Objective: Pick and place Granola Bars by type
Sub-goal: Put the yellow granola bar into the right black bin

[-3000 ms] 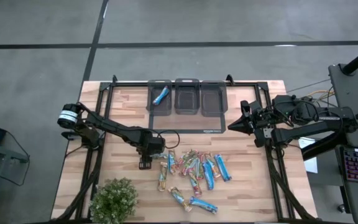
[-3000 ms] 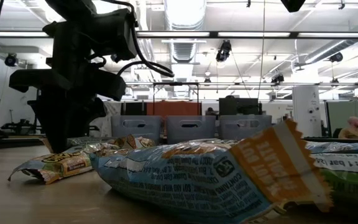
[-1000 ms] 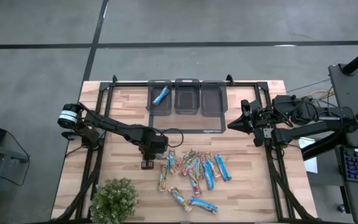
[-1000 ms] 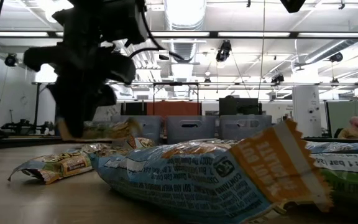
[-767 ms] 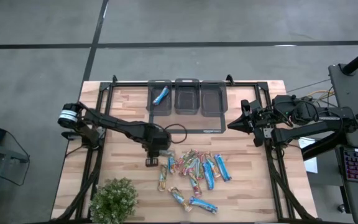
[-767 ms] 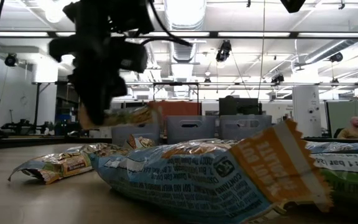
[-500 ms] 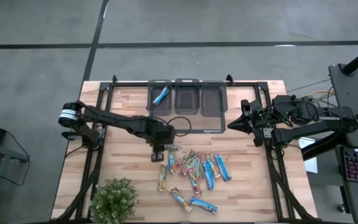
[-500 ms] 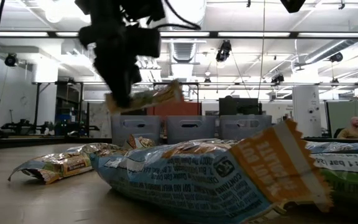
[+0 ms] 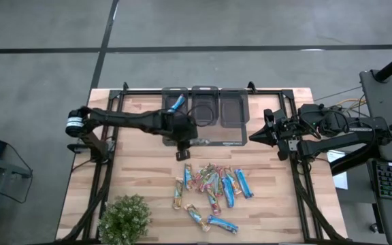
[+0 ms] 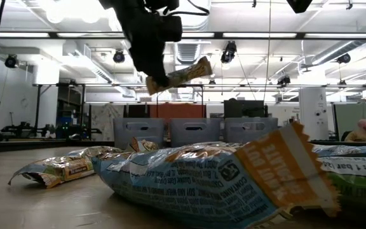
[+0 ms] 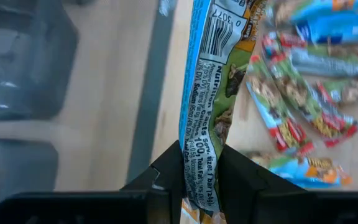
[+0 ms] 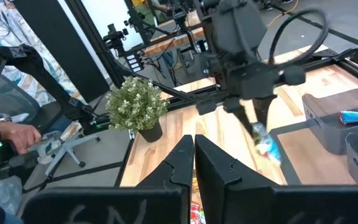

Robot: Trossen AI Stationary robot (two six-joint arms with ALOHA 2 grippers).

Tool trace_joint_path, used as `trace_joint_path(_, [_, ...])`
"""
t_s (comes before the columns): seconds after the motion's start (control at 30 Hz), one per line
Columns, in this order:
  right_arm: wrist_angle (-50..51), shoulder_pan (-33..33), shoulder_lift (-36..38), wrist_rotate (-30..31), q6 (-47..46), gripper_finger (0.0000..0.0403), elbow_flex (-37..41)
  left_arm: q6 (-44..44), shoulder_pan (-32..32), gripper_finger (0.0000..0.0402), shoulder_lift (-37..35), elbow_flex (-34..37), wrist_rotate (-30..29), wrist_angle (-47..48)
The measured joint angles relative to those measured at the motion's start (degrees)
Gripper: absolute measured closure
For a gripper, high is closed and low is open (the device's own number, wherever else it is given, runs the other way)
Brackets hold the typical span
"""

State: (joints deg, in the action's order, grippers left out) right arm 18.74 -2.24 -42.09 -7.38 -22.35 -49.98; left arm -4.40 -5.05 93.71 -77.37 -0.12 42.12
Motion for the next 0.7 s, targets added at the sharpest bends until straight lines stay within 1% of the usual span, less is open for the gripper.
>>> trace_joint_path(0.7, [0.0, 0.0, 0.0, 0.0, 0.0, 0.0394, 0.0, 4.8, -7.2, 0.0337, 0.4, -6.2, 0.0, -9.8])
